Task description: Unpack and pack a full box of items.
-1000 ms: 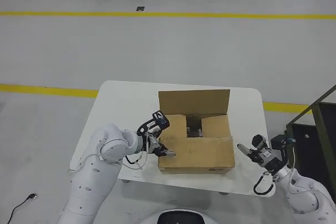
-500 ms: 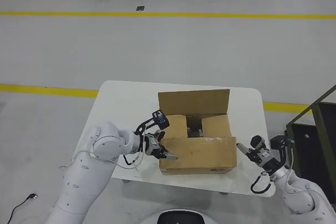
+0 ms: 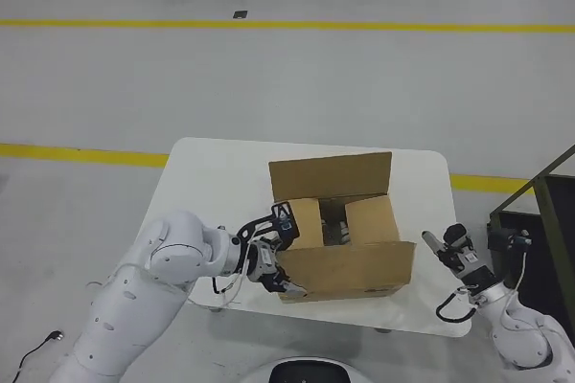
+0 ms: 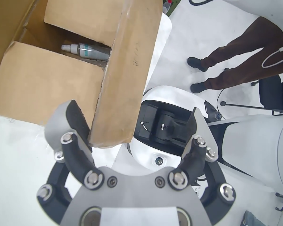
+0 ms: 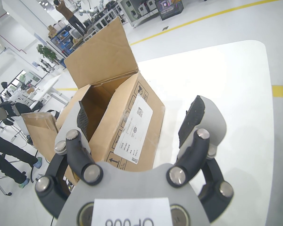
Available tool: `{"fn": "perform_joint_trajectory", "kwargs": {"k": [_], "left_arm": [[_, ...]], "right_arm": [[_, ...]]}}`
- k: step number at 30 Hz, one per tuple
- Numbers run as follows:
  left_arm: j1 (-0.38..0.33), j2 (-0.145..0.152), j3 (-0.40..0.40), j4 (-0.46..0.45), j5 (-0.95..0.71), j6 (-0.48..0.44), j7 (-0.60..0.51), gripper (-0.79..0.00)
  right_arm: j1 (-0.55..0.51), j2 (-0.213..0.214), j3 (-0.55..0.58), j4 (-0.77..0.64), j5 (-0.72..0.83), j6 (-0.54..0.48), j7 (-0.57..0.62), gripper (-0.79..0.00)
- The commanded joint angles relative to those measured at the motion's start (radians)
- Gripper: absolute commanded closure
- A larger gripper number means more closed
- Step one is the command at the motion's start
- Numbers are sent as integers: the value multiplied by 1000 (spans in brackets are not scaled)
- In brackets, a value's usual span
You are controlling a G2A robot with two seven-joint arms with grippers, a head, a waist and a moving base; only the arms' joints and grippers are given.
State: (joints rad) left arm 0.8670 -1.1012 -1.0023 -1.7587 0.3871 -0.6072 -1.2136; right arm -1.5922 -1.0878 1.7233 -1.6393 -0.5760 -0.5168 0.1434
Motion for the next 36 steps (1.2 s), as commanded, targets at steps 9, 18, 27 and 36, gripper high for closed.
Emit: {"fn": "perform_joint_trajectory", "kwargs": {"k": [9, 18, 27, 36], "left_arm": [[-56, 141, 139, -84, -92, -101, 101, -785], [-121, 257, 254, -102, -111, -208, 209, -785], [-169, 329, 280, -64, -157, -230, 231, -785], [-156, 341, 211, -17, -205, -100, 276, -785]], "right_arm": [[-64, 3, 35, -166, 55, -17, 56, -212], [-105, 10, -5, -288, 58, -72, 207, 0], [-143, 20, -4, -298, 16, -172, 290, 0], [-191, 32, -8, -294, -76, -330, 316, 0]]}}
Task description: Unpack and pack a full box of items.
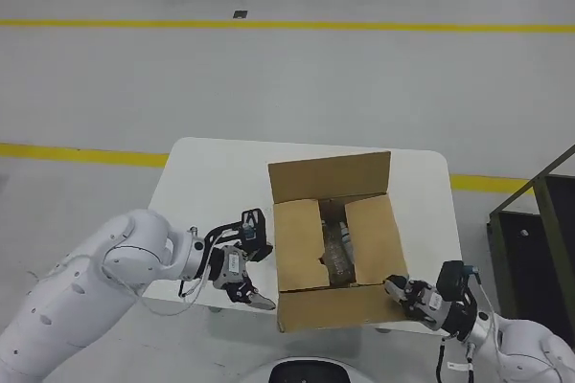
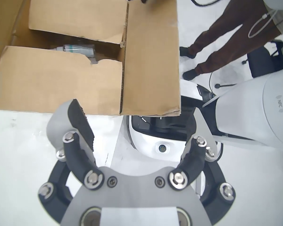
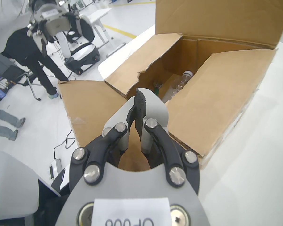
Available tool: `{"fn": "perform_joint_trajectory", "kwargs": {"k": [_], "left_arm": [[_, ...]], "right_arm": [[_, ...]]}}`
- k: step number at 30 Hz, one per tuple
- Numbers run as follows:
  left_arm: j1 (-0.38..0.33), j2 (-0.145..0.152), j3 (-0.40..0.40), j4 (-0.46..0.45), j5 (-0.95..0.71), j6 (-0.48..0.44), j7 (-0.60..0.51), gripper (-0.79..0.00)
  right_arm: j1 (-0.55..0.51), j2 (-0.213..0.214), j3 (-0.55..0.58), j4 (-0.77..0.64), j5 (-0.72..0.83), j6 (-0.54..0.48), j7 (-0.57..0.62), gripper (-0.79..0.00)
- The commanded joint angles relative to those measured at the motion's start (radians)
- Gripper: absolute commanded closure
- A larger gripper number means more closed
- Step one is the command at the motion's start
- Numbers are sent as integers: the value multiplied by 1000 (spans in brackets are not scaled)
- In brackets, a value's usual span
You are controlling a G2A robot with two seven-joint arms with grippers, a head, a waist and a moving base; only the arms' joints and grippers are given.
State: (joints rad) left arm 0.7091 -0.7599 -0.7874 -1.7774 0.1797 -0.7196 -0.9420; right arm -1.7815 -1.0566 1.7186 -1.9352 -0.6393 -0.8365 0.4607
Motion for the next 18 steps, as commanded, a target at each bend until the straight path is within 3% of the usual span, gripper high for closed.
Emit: {"fn": "perform_joint_trajectory", "kwargs": {"k": [1, 8, 18], "left_arm": [[5, 0, -8, 3, 3, 25, 11, -785], [18, -4, -18, 3, 14, 70, 34, -785], [24, -11, -17, 2, 37, 96, 48, -785]], "right_arm": [[-3, 1, -7, 3, -26, -21, -4, 0], [5, 4, -48, 34, -128, -57, -29, 0], [59, 2, -120, 100, -223, -27, -87, 0]]}}
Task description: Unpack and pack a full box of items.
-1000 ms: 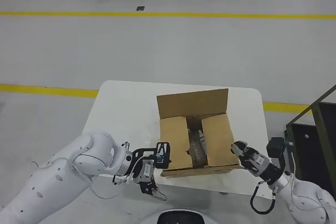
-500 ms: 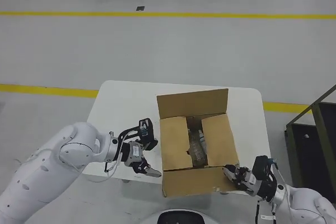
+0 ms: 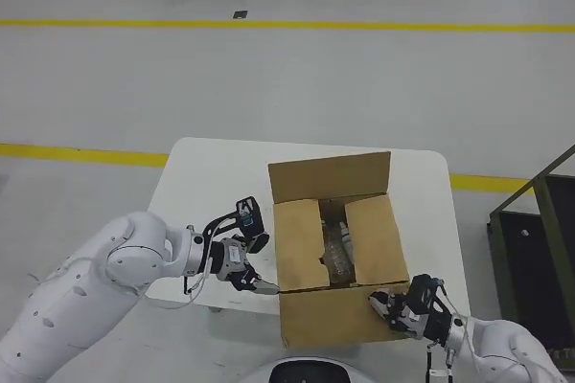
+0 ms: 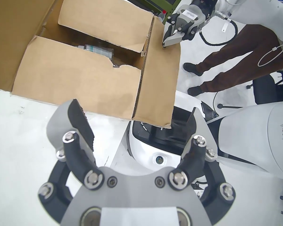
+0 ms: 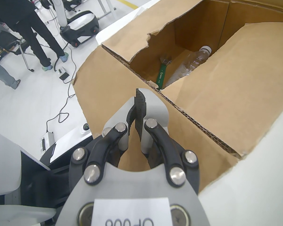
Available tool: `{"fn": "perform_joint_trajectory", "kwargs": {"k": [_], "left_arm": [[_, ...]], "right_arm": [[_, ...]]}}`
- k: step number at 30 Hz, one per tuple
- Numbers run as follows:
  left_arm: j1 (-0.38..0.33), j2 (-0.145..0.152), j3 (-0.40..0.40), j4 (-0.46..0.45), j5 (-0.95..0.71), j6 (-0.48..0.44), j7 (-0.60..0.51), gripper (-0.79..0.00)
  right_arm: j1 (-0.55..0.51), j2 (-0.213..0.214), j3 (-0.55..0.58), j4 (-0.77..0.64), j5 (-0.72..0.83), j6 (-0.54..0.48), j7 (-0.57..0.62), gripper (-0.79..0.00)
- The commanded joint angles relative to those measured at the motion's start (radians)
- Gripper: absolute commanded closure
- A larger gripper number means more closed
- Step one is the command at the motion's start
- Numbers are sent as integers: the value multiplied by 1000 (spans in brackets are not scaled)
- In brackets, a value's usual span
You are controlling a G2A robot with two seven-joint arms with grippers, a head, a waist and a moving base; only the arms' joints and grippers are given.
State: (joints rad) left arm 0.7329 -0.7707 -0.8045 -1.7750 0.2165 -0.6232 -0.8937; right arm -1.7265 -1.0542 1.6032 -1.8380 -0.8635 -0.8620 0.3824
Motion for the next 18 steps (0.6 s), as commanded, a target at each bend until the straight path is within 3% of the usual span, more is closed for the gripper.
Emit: {"fn": "perform_joint_trajectory", "kwargs": {"k": [1, 6, 12, 18], "left_arm": [[0, 0, 0, 0, 0, 0, 0, -785], [0, 0, 0, 0, 0, 0, 0, -785], [0, 0, 0, 0, 0, 0, 0, -785], [0, 0, 0, 0, 0, 0, 0, -785]], "right_arm": [[7, 0, -6, 3, 11, -5, -23, 0], [-16, 1, 60, -13, 156, -22, -159, 0], [-47, -5, 188, 20, 271, 156, -306, 0], [-12, -13, 163, 88, 169, 346, -320, 0]]}}
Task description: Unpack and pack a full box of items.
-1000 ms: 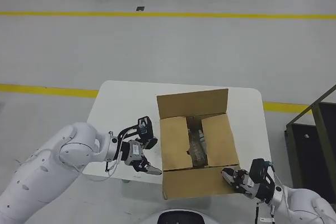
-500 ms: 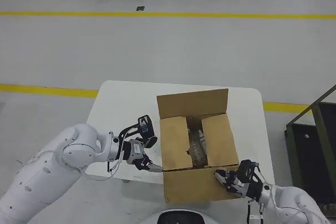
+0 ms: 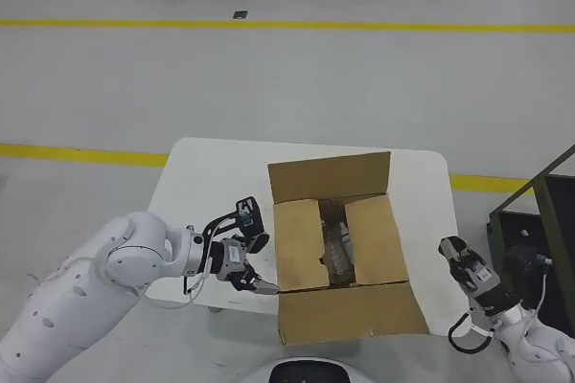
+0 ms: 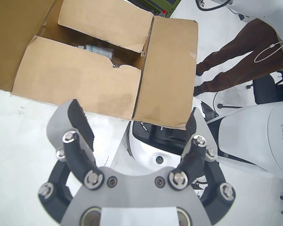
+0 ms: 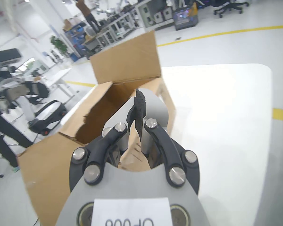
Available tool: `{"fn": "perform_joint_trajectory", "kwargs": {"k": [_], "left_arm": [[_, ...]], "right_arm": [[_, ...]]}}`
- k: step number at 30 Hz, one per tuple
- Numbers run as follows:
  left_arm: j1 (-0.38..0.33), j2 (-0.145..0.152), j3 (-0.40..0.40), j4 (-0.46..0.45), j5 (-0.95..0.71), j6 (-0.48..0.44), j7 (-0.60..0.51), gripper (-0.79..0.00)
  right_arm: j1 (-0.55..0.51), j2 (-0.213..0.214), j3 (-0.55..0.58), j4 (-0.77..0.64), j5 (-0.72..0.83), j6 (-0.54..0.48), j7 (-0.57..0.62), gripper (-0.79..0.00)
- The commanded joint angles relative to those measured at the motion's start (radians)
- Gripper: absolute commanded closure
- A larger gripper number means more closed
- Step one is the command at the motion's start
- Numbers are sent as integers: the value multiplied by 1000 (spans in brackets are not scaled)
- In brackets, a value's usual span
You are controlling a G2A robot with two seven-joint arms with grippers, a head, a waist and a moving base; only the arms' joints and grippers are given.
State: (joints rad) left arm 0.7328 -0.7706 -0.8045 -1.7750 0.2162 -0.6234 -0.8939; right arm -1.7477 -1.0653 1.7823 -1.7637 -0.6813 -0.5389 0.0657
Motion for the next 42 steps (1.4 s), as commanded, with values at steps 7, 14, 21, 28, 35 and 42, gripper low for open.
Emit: {"fn": "perform_joint_trajectory", "kwargs": {"k": [7, 14, 21, 28, 35, 42], "left_arm": [[21, -1, -1, -22, 31, 15, 24, -785], [24, -9, 3, -36, 90, 58, 14, -785], [-10, -33, 23, -20, 161, 200, 20, -785], [-52, -74, 71, 8, 174, 421, 20, -785], [-62, -82, 80, 7, 173, 439, 23, -785], [-62, -82, 80, 7, 173, 439, 23, -785]], "right_arm": [[86, -17, -157, 128, -119, 82, -28, 0], [132, -28, -263, 173, -196, 68, -36, 0], [139, -34, -326, 154, -231, 33, -31, 0], [134, -34, -335, 124, -268, 30, -41, 0], [95, -28, -228, 59, -199, 64, -99, 0], [51, -23, -158, -2, -161, 47, -91, 0]]}}
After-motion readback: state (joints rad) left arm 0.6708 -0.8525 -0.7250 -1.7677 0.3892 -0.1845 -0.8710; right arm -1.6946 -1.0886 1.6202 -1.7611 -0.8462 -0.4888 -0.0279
